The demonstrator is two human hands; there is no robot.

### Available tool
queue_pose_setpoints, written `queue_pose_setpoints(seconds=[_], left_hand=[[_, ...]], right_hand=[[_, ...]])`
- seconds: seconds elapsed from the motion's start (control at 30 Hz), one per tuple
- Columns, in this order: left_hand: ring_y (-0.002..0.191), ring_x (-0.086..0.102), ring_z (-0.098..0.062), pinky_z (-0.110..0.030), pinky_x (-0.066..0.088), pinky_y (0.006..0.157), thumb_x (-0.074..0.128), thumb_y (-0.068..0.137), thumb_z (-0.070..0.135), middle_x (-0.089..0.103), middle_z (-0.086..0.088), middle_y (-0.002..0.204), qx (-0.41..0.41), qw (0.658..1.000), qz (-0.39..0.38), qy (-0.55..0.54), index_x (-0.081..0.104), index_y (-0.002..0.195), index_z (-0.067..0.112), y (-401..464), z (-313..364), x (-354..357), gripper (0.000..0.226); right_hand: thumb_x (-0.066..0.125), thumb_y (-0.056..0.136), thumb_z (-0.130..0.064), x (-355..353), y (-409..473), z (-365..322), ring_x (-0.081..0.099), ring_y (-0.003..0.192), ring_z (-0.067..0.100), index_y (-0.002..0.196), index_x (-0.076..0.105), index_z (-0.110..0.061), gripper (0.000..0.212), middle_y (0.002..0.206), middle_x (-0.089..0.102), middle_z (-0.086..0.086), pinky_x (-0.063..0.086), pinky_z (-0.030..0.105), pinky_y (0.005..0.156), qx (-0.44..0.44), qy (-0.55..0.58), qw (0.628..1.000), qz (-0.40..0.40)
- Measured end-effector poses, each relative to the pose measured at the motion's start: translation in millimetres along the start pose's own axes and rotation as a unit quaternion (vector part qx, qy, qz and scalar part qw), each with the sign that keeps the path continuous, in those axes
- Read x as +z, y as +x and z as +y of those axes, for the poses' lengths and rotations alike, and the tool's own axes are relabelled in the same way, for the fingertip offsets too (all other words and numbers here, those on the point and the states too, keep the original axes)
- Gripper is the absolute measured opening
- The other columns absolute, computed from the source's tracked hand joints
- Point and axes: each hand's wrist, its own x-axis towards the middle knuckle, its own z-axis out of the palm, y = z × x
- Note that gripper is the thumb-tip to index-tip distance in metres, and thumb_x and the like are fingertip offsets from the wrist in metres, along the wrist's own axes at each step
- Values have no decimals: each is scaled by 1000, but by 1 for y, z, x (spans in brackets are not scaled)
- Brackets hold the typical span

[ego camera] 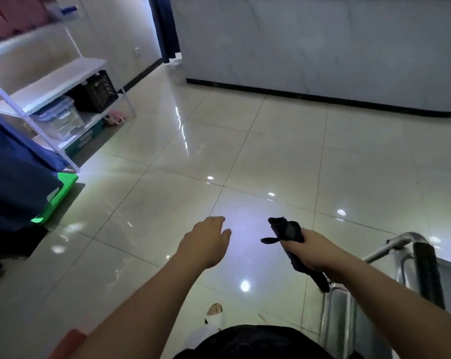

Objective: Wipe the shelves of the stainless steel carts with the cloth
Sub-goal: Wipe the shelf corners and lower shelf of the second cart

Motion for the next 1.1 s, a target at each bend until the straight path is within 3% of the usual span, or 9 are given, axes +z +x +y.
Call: queue_pose_setpoints(seconds=[0.17, 0.23, 0.33, 0.47, 0.57, 0.8, 0.87, 1.0, 1.1], left_hand=[[146, 39, -24, -44, 40, 112, 32, 110, 46, 33, 6, 166, 63, 996, -48, 34, 30, 161, 26, 96, -11, -41, 55], [145, 40, -24, -44, 41, 111, 31, 110, 46, 34, 5, 166, 89, 993, -61, 49, 31, 161, 26, 132, -2, -52, 55], [147, 37, -22, -43, 40, 112, 29, 111, 46, 32, 7, 167, 134, 985, -87, 65, 29, 162, 27, 181, 22, -61, 54], [146, 36, -23, -45, 40, 113, 29, 110, 45, 32, 6, 165, 182, 972, -116, 88, 28, 161, 27, 252, 73, -68, 54], [146, 37, -24, -45, 41, 113, 31, 111, 43, 35, 2, 164, 215, 965, -112, 96, 29, 160, 25, 312, 123, -74, 53], [145, 39, -26, -42, 40, 114, 33, 110, 43, 38, -1, 163, 247, 957, -103, 111, 30, 161, 24, 434, 257, -95, 54], [146, 40, -26, -42, 40, 114, 34, 110, 44, 38, 0, 163, 257, 955, -96, 109, 30, 161, 24, 464, 291, -97, 55], [146, 39, -28, -37, 37, 115, 35, 110, 44, 36, -1, 164, 277, 947, -117, 117, 32, 160, 23, 521, 346, -96, 54], [146, 39, -28, -41, 37, 117, 34, 110, 45, 34, -1, 165, 289, 938, -129, 141, 31, 161, 23, 577, 391, -93, 56]], right_hand=[[56, 92, -47, -9, 49, -37, 55, 53, 15, 66, 61, -57, 29, 62, 63, 3, 45, 30, 63, 43, 23, 998, 35], [57, 89, -46, -19, 64, -42, 57, 56, 18, 74, 64, -42, 17, 65, 64, 5, 47, 31, 64, 60, 44, 996, 46], [58, 84, -46, -44, 88, -37, 59, 60, 20, 83, 59, -14, 31, 71, 65, 4, 51, 34, 65, 81, 79, 992, 61], [60, 86, -42, -94, 125, -19, 59, 60, 22, 88, 59, -10, 33, 70, 64, 6, 51, 32, 58, 114, 132, 979, 108], [61, 87, -42, -146, 158, -8, 65, 66, 19, 95, 66, -14, 30, 79, 71, 12, 54, 30, 64, 119, 145, 973, 133], [58, 99, -28, -293, 218, 6, 59, 62, 19, 98, 61, -3, 26, 72, 66, 6, 51, 36, 66, 128, 157, 962, 181], [58, 99, -28, -337, 234, 7, 55, 62, 21, 96, 60, -5, 24, 72, 61, 7, 48, 36, 64, 125, 163, 961, 187], [59, 98, -41, -409, 266, 11, 57, 63, 18, 91, 62, -28, 15, 72, 62, 2, 48, 34, 65, 132, 119, 964, 198], [58, 96, -46, -455, 294, 21, 70, 86, 22, 109, 65, -34, 19, 95, 74, 2, 54, 36, 84, 151, 82, 964, 204]])
